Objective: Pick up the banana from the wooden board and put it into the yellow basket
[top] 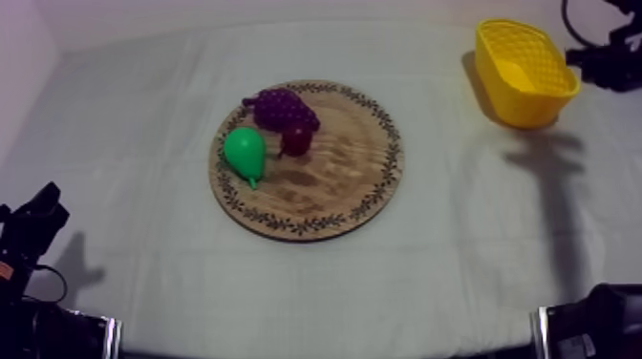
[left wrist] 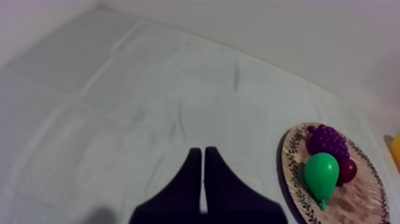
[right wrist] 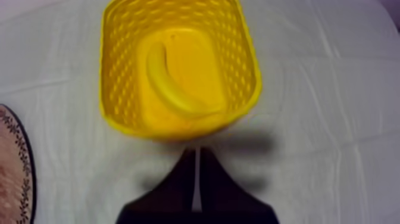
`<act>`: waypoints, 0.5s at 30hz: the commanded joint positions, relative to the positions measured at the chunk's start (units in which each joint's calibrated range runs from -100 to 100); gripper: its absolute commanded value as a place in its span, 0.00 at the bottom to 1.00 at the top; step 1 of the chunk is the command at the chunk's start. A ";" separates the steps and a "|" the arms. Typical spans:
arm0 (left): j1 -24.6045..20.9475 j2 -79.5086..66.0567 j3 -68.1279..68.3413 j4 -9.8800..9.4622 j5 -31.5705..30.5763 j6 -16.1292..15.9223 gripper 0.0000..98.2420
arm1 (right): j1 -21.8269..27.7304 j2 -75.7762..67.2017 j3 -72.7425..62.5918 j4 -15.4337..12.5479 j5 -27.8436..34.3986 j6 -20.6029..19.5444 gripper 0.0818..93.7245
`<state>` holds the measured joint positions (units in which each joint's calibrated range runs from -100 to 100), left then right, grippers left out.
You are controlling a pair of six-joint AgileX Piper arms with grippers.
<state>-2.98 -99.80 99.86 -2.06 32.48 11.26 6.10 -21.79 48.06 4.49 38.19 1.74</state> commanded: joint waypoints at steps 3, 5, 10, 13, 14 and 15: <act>-0.03 -0.03 0.03 -0.01 0.02 0.00 0.00 | -2.99 -17.81 22.80 2.62 -3.56 -4.73 0.01; -0.03 -0.03 0.03 -0.01 0.02 0.00 0.00 | -3.82 -22.56 27.62 2.10 -4.16 -4.85 0.01; -0.03 -0.03 0.03 -0.01 0.02 0.00 0.00 | -4.68 -34.23 35.74 0.01 -3.34 -4.03 0.01; -0.03 -0.03 0.03 -0.01 0.02 0.00 0.00 | -4.44 -41.24 38.93 -1.05 -1.87 -3.17 0.01; -0.03 -0.03 0.03 -0.01 0.02 0.00 0.00 | -4.27 -43.54 39.93 -1.46 -1.35 -2.65 0.01; -0.03 -0.03 0.03 -0.01 0.02 0.00 0.00 | -4.06 -45.87 40.90 -1.85 -0.79 -2.13 0.01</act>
<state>-2.98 -99.80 99.86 -2.06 32.48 11.26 1.86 -59.25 85.79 3.08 36.69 -1.23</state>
